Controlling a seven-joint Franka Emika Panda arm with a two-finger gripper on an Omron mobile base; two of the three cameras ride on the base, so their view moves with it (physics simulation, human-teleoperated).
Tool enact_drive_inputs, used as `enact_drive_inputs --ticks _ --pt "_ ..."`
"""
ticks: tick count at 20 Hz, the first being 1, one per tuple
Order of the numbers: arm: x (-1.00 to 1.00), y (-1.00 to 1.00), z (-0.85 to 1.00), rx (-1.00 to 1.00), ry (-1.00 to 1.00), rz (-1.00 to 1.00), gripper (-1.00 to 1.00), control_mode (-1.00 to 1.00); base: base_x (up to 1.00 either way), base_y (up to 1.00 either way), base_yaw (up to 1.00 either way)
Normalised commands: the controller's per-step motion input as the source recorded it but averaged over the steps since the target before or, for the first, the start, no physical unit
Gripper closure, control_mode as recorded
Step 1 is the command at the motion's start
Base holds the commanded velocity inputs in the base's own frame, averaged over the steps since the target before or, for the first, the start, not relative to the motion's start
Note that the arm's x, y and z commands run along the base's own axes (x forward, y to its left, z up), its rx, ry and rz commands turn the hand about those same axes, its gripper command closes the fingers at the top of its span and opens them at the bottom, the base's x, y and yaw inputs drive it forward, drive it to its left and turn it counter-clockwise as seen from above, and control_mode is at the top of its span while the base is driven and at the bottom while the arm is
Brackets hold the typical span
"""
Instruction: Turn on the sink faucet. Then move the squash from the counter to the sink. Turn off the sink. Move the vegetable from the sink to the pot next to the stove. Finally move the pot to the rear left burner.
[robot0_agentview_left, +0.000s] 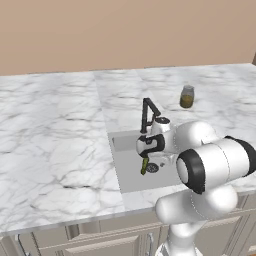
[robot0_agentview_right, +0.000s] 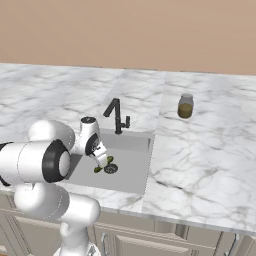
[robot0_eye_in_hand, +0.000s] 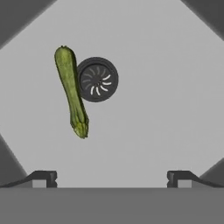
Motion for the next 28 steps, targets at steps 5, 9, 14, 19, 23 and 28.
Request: enact_drive_inputs --ticks 5,9,14,19,23,28 --pt "0.14 0.0 -0.22 -0.03 0.0 -0.02 -1.0 -1.0 0.0 0.0 0.0" --pt "0.21 0.0 -0.19 -0.04 0.02 0.0 -1.0 -1.0 0.0 0.0 0.0" --pt "0.2 0.01 -0.15 -0.02 0.01 0.0 -1.0 -1.0 0.0 0.0 0.0" --pt "0.22 0.0 -0.15 -0.01 0.0 0.0 -1.0 -1.0 0.0 0.0 0.0" --pt "0.21 0.0 -0.19 -0.02 0.0 0.0 -1.0 -1.0 0.0 0.0 0.0" --pt "0.2 0.0 -0.2 -0.02 0.0 0.0 -1.0 -1.0 0.0 0.0 0.0"
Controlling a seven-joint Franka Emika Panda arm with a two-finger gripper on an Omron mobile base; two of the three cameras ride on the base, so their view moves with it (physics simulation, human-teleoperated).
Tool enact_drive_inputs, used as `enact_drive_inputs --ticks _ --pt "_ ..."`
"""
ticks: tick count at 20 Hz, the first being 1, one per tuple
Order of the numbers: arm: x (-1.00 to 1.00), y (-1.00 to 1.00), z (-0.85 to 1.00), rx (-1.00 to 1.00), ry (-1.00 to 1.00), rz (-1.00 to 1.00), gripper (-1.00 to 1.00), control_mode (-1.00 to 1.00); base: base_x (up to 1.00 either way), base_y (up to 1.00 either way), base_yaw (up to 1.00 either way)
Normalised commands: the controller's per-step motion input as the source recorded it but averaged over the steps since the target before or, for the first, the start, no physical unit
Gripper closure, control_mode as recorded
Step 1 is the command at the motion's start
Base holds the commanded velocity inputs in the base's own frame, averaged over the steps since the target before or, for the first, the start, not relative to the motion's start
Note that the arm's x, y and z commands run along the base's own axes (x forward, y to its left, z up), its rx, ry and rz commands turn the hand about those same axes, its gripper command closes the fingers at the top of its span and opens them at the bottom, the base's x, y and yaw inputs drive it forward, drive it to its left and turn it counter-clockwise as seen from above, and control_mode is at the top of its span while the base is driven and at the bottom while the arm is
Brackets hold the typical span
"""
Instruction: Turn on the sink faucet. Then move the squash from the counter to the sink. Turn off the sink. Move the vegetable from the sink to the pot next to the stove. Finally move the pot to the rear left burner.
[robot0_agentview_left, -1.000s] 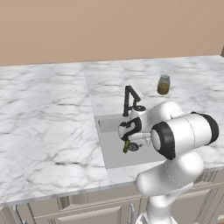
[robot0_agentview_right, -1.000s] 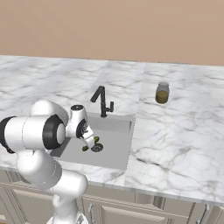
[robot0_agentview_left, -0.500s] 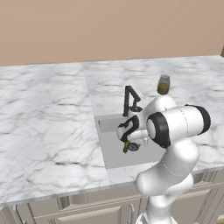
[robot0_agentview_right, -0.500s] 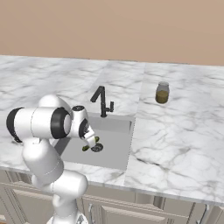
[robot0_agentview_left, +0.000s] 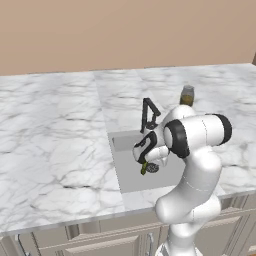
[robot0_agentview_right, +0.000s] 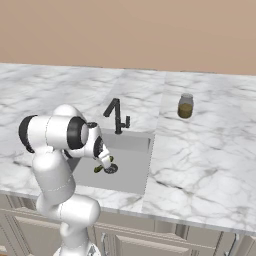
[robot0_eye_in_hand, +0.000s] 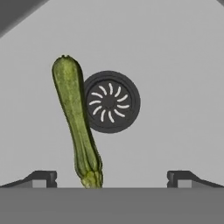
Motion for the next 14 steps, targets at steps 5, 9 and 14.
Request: enact_drive_inputs --ticks 5,9,14 --pt "0.21 0.0 -0.19 -0.01 0.0 0.0 -1.0 -1.0 0.0 0.0 0.0" --pt "0.22 0.0 -0.19 -0.01 0.0 0.0 -1.0 -1.0 0.0 0.0 0.0" --pt "0.22 0.0 -0.2 -0.01 0.0 0.0 -1.0 -1.0 0.0 0.0 0.0"
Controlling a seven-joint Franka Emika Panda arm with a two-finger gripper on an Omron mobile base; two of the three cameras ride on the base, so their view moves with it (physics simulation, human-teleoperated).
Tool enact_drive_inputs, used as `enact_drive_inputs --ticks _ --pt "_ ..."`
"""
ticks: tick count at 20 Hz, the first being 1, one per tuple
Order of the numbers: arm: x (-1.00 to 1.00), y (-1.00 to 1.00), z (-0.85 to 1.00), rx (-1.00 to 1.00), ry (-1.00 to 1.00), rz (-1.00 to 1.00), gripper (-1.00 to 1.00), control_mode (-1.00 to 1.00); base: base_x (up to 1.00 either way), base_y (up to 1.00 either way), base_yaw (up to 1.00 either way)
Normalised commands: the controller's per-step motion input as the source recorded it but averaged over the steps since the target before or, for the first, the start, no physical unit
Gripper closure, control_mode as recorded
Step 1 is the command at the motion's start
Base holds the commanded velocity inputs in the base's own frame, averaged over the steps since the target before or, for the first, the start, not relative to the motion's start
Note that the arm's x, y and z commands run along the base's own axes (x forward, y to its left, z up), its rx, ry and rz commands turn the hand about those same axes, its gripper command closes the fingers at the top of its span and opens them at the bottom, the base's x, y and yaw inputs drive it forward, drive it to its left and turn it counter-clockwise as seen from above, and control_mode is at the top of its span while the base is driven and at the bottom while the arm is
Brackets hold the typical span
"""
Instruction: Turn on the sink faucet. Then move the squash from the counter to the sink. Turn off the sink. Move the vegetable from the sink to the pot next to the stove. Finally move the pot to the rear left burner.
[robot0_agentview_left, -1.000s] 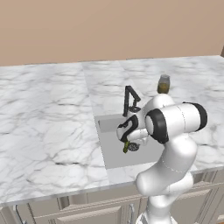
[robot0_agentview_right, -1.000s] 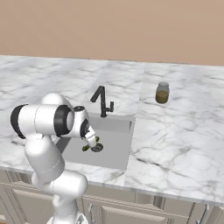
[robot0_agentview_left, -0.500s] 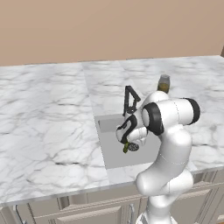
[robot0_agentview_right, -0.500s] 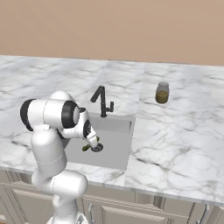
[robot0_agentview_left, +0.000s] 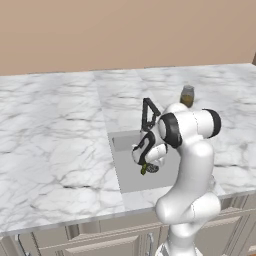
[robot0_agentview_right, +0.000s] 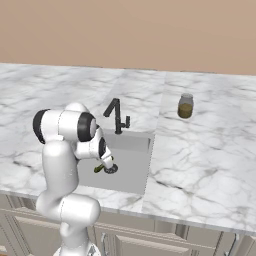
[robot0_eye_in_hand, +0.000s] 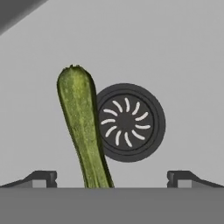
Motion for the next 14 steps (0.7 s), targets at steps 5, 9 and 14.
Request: enact_drive_inputs --ticks 5,9,14 --pt "0.22 0.0 -0.22 -0.02 0.0 0.0 -1.0 -1.0 0.0 0.0 0.0" --pt "0.22 0.0 -0.25 -0.02 0.0 0.0 -1.0 -1.0 0.0 0.0 0.0" --pt "0.2 0.0 -0.25 -0.02 0.01 0.0 -1.0 -1.0 0.0 0.0 0.0"
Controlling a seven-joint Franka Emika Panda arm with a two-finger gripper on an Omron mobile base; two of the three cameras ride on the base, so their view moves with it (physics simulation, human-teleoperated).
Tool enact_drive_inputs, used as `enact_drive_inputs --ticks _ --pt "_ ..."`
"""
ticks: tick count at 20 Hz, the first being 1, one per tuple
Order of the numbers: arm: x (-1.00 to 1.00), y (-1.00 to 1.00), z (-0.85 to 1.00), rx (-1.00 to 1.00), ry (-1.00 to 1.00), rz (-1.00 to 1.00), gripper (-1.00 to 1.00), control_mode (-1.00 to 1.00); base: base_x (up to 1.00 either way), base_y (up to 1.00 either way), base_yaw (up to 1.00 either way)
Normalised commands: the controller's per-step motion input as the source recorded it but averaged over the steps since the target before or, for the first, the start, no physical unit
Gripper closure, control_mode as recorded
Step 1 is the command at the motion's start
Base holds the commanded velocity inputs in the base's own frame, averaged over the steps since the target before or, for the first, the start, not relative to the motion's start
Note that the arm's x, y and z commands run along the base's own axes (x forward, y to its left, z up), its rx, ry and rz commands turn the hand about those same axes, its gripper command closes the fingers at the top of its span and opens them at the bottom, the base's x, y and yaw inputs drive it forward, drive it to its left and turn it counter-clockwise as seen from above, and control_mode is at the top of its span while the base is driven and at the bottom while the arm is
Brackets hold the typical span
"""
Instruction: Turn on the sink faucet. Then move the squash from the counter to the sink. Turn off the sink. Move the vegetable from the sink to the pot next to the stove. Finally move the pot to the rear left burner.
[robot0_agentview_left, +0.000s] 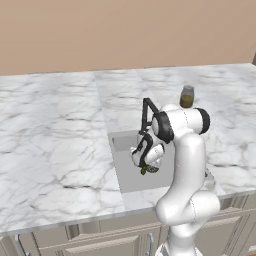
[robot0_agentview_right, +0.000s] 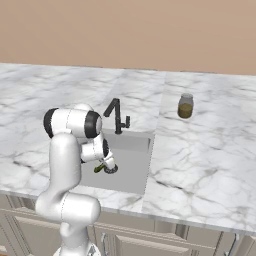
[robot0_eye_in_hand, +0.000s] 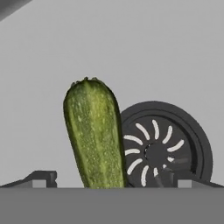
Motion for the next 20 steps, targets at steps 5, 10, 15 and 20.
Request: enact_drive_inputs --ticks 5,10,15,20 --pt "0.2 0.03 -0.27 -0.02 0.02 0.0 -1.0 -1.0 0.0 0.0 0.0" --pt "0.05 0.02 -0.38 0.0 0.01 0.0 1.0 -1.0 0.0 0.0 0.0" --pt "0.0 0.0 -0.4 0.0 0.0 0.0 1.0 -1.0 0.0 0.0 0.0" --pt "0.04 0.0 -0.2 0.0 0.0 0.0 1.0 -1.0 0.0 0.0 0.0"
